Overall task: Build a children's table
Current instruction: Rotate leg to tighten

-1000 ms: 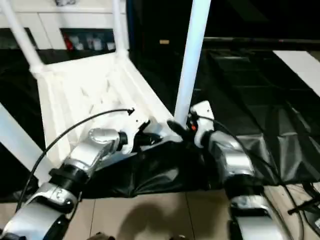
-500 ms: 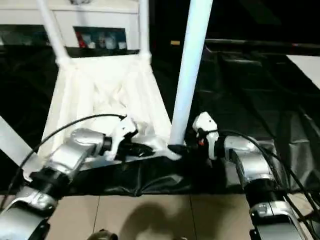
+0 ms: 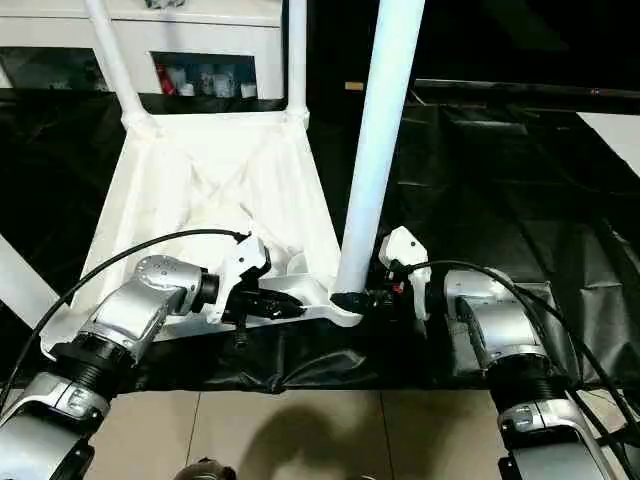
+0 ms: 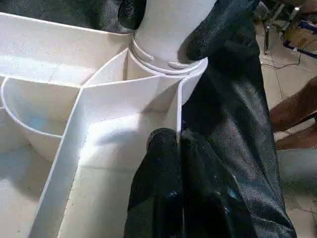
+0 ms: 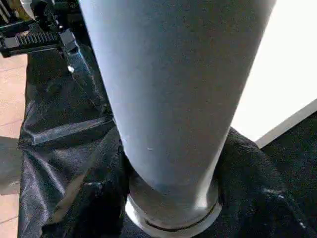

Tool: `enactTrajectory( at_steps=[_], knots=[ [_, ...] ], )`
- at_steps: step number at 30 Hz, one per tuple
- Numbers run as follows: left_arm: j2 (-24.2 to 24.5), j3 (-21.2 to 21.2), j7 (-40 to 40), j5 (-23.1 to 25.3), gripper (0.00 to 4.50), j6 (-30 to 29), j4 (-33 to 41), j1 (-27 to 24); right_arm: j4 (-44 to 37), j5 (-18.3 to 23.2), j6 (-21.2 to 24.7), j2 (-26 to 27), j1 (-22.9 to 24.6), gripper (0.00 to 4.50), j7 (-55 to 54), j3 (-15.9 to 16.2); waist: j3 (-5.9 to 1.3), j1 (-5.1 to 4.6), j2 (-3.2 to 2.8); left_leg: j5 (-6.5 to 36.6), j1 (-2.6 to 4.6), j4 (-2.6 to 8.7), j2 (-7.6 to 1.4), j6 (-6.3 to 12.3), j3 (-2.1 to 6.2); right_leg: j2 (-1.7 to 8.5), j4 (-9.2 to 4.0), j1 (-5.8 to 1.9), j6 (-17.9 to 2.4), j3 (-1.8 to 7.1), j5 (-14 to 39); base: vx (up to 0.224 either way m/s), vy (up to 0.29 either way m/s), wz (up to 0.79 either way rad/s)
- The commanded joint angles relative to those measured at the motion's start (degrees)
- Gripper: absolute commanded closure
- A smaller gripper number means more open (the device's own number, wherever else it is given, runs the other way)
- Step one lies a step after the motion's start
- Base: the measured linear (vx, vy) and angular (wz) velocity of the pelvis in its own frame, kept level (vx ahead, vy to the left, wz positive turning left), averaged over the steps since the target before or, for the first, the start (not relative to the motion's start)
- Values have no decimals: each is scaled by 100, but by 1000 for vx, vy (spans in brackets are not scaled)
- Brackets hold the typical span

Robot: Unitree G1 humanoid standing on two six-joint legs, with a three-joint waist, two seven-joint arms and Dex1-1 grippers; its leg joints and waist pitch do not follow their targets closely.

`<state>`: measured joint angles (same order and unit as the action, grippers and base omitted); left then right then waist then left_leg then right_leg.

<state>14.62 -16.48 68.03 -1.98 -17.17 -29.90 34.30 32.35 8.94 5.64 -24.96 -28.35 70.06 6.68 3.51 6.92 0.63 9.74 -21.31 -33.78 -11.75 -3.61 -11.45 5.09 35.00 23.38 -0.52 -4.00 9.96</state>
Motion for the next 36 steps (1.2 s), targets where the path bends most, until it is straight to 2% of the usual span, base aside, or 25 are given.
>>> enactTrajectory(
  at_steps=[1,5,7,8,9,12,13,15,16,19,24,27,28,30,32,33,36],
  knots=[
    [-181,42,105,-270,450,123,213,136,15,62,145,58,84,235,111,109,-415,-15,91,1112,73,361,-169,349,76,332,-424,-282,-1209,239,1395,0,0,0],
    [-396,170,-484,-170,450,20,59,205,139,55,215,342,99,242,-485,-39,-404,-33,88,1215,68,372,-166,307,83,337,-444,-277,-1182,236,1549,0,0,0],
    [-717,314,-1181,-97,450,-87,-137,330,379,-6,302,699,16,242,-1343,-231,-390,-83,94,1328,74,383,-152,209,92,340,-475,-271,-1114,233,1793,0,0,0],
    [-732,321,-1214,-94,450,-93,-147,336,388,-8,308,715,12,244,-1377,-239,-380,-94,90,1384,85,390,-149,181,92,341,-495,-257,-1092,230,1918,0,0,0],
    [-862,378,-1478,-72,450,-131,-233,400,430,-26,376,836,-10,247,-1641,-285,-390,-111,109,1399,80,393,-135,133,108,343,-502,-285,-1002,217,2083,0,0,0],
    [-1096,458,-1968,-12,450,-191,-356,505,439,-85,580,1040,-33,250,-2136,-335,-399,-163,107,1313,63,383,-126,185,103,330,-497,-287,-1008,229,1882,0,0,0],
    [-1110,463,-1999,-7,450,-193,-363,512,438,-88,590,1052,-34,251,-2162,-337,-400,-167,107,1296,61,381,-121,204,99,326,-502,-286,-1009,228,1857,0,0,0],
    [-1392,570,-2648,62,450,-265,-503,612,415,-183,896,1235,-85,251,-2811,-447,-412,-172,101,1198,60,373,-121,245,98,324,-485,-295,-1044,226,1684,0,0,0],
    [-1469,599,-2824,85,450,-277,-540,635,415,-214,967,1281,-103,251,-2996,-487,-405,-187,98,1167,72,374,-118,227,90,303,-490,-276,-1045,228,1659,0,0,0],
    [-1630,638,-3168,165,450,-283,-601,654,344,-283,1123,1405,-128,251,-3436,-582,-417,-180,82,1118,61,367,-113,250,92,311,-490,-297,-1055,226,1554,0,0,0],
    [-1674,558,-3172,162,450,-276,-467,527,33,-341,1329,1458,-24,251,-3623,-509,-413,-155,82,1158,67,380,-119,282,91,313,-500,-295,-1018,226,1558,0,0,0],
    [-1661,504,-3070,145,450,-184,-410,464,-70,-451,1151,1423,36,251,-3610,-409,-410,-158,81,1216,67,384,-126,252,93,318,-505,-288,-1001,228,1585,0,0,0],
    [-1650,487,-3000,132,450,-165,-387,450,-97,-414,1132,1402,60,217,-3495,-402,-406,-157,85,1229,70,385,-121,257,90,317,-509,-289,-993,231,1597,0,0,0],
    [-1624,456,-2896,125,450,-121,-353,440,-176,-332,1086,1357,101,182,-3364,-446,-410,-152,82,1219,70,385,-122,268,92,319,-506,-293,-994,232,1578,0,0,0],
    [-1582,423,-2749,95,450,-116,-309,431,-319,-267,1209,1220,178,174,-3053,-348,-411,-150,95,1201,61,381,-121,311,89,317,-501,-306,-1001,234,1521,0,0,0],
    [-1554,408,-2676,83,450,-92,-295,428,-334,-280,1159,1165,186,148,-2982,-324,-413,-152,99,1161,57,378,-122,328,88,317,-494,-304,-1020,234,1477,0,0,0],
    [-1405,380,-2425,50,450,-45,-228,400,-520,-246,969,819,285,136,-2411,-278,-406,-129,117,1140,56,375,-128,365,87,323,-491,-314,-1028,234,1457,0,0,0]
  ],
)
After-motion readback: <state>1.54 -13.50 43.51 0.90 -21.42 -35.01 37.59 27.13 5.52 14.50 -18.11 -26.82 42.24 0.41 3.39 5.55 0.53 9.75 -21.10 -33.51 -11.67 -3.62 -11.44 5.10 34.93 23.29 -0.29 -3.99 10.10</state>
